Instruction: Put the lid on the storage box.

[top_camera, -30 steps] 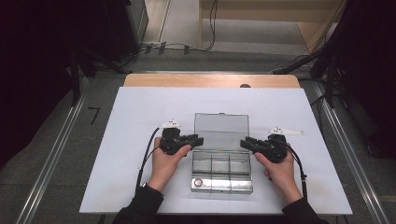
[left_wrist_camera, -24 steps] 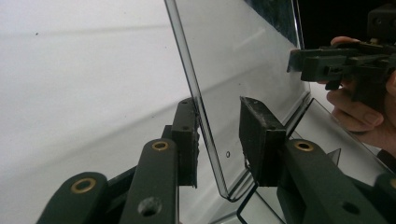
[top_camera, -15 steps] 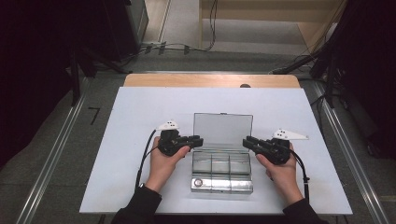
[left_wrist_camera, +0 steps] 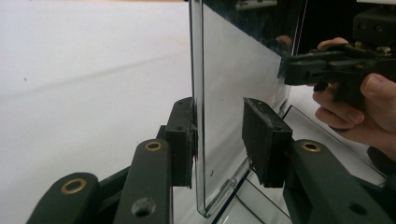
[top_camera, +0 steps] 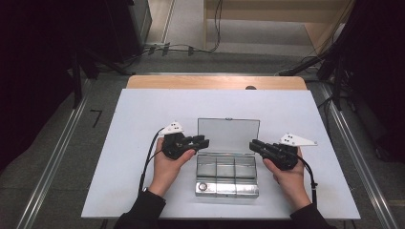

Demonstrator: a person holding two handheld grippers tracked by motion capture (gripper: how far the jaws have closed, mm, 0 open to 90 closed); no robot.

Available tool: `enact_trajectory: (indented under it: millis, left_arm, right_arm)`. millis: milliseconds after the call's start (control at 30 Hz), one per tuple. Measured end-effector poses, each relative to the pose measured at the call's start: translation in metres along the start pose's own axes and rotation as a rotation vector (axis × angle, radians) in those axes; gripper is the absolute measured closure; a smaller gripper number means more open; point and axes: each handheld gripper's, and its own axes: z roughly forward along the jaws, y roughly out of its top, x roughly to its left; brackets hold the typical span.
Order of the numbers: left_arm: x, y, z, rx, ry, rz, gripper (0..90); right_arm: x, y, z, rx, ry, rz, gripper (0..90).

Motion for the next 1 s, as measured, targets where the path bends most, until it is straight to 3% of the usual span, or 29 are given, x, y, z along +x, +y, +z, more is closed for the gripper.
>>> enact_trajectory:
  millis: [133, 367, 567, 667, 1000]
  left_arm:
    - [-0.001, 0.003, -0.005, -0.033, 0.006, 0.008, 64.3]
    - [-0.002, 0.003, -0.006, -0.04, 0.007, 0.021, 69.1]
    - [-0.005, 0.001, -0.008, -0.042, -0.005, 0.045, 72.1]
    - [-0.006, 0.0, -0.01, -0.042, -0.022, 0.051, 71.9]
    - [-0.011, -0.003, -0.014, -0.034, -0.058, 0.083, 68.4]
  right_arm:
    - [0.001, 0.0, -0.001, -0.001, -0.003, -0.01, 74.6]
    - [0.002, 0.0, -0.001, -0.006, -0.003, -0.022, 73.9]
    - [0.004, 0.003, -0.002, -0.018, 0.015, -0.011, 63.0]
    - [0.006, 0.006, -0.003, -0.022, 0.014, -0.031, 57.7]
    - [0.014, 0.014, -0.007, -0.034, 0.029, -0.062, 53.7]
